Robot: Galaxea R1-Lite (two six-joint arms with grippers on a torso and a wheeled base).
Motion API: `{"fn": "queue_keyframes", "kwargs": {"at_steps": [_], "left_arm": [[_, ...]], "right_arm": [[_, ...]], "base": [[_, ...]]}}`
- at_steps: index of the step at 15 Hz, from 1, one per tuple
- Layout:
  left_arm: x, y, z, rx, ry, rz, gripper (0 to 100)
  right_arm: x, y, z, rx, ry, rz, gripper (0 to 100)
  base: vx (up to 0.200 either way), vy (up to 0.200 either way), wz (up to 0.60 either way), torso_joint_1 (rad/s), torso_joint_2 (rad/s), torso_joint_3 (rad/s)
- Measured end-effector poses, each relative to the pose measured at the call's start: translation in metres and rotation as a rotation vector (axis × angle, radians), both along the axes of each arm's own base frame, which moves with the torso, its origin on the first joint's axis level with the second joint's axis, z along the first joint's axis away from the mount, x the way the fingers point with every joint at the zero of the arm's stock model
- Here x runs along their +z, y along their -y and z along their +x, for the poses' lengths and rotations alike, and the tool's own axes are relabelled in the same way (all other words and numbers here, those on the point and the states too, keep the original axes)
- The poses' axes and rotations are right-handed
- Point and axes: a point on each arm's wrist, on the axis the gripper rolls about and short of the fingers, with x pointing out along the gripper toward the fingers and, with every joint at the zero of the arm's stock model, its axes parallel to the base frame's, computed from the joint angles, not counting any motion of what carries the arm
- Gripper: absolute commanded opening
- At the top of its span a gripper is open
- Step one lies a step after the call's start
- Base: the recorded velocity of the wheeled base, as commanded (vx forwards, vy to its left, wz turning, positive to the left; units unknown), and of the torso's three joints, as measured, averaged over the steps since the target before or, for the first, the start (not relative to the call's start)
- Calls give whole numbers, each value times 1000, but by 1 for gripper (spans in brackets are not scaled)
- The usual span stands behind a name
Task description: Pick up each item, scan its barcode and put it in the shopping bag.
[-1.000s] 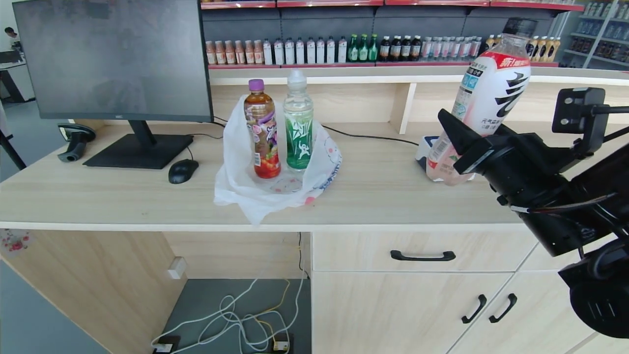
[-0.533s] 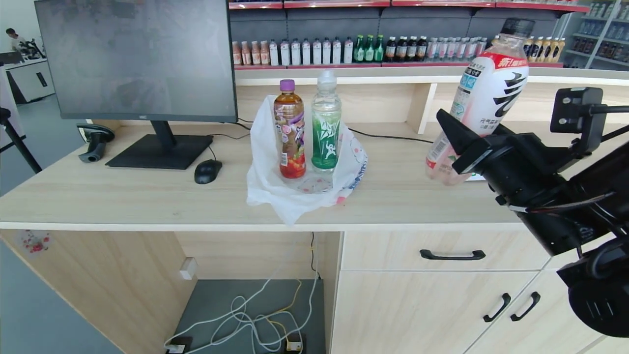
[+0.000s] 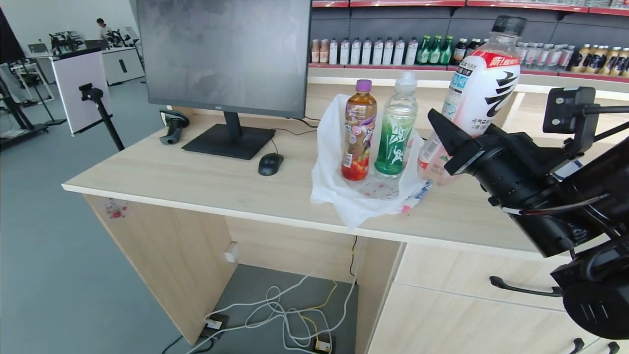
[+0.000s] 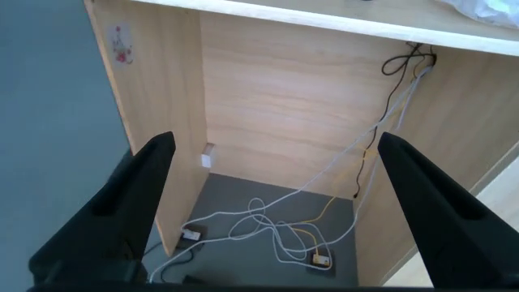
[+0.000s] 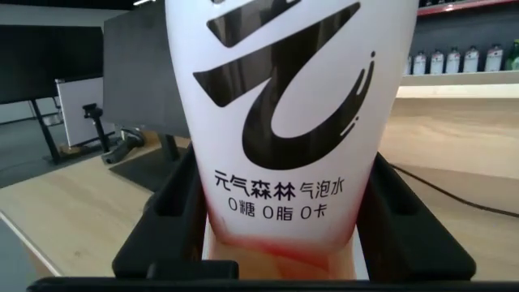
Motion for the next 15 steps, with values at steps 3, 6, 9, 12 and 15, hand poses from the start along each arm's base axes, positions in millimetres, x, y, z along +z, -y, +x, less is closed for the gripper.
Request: {"fn": "queue_keyframes", "kwargs": {"at_steps": [3,6,9,12,15], "left_arm": [[0,0,0,0,0,0,100],[0,0,0,0,-1,0,100],[0,0,0,0,0,0,100],[0,0,0,0,0,0,100],[0,0,0,0,0,0,100]], "right_arm": [[-2,-2,3,1,-5,-2,0],[-4,-6,15,-1,-3,-1,0],[-17,-6,30,-19,-39,-18,0],[-28,3,54,-73,-58,-22,0],[-44,7,73,-101,-90,-36,0]], "base": [[0,0,200,2,-1,2],[0,0,0,0,0,0],[0,0,0,0,0,0],[0,0,0,0,0,0],[0,0,0,0,0,0]]}}
